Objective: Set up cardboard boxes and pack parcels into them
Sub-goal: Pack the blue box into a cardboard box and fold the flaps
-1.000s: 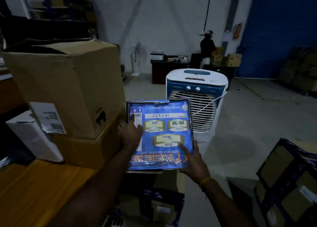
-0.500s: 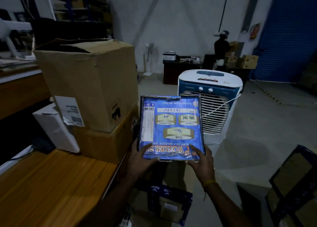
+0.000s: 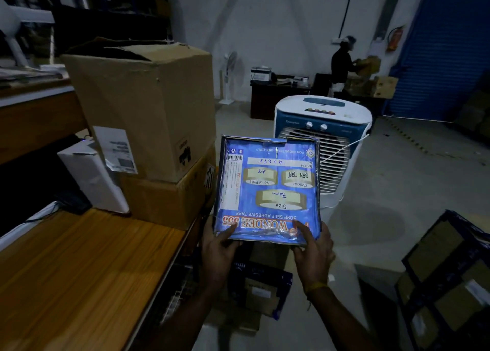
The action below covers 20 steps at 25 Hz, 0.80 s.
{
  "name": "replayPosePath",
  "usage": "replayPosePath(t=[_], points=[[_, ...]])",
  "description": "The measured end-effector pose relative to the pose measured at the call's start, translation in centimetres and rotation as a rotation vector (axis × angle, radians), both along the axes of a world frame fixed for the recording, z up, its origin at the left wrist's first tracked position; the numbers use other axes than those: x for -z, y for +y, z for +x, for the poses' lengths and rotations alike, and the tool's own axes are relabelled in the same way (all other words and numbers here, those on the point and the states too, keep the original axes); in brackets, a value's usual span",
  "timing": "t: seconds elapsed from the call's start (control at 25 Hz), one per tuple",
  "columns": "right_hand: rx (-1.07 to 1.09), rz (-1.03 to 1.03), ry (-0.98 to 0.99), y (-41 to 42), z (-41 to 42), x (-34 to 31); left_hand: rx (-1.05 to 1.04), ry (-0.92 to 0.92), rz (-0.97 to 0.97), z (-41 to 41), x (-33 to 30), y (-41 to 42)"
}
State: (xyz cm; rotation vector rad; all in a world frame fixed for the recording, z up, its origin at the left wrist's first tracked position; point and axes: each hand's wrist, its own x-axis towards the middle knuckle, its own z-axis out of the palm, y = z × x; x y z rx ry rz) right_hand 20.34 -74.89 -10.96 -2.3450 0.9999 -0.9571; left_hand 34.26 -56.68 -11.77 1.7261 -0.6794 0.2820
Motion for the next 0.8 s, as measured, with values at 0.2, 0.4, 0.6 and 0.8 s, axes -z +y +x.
replayPosePath(t=[0.2, 0.4, 0.6, 0.8], points=[[0.004, -0.073, -0.095, 2.6, -3.7, -1.2, -0.066, -0.040, -0.007, -3.2, -2.6, 2.4], [-0.077, -0.094, -0.245, 3.4, -8.1, -2.6, -0.166, -0.177, -0.034, -10.1, -7.4, 4.8], [-0.195, -0.122, -0.454, 5.6, -13.9, -5.5, -0.304, -0.277, -0.076, -19.6, -11.3, 8.2], [-0.284, -0.147, -0.601, 10.2, -17.7, -10.6, -0.404, -0.323, -0.182, -26.3, -15.6, 13.0]])
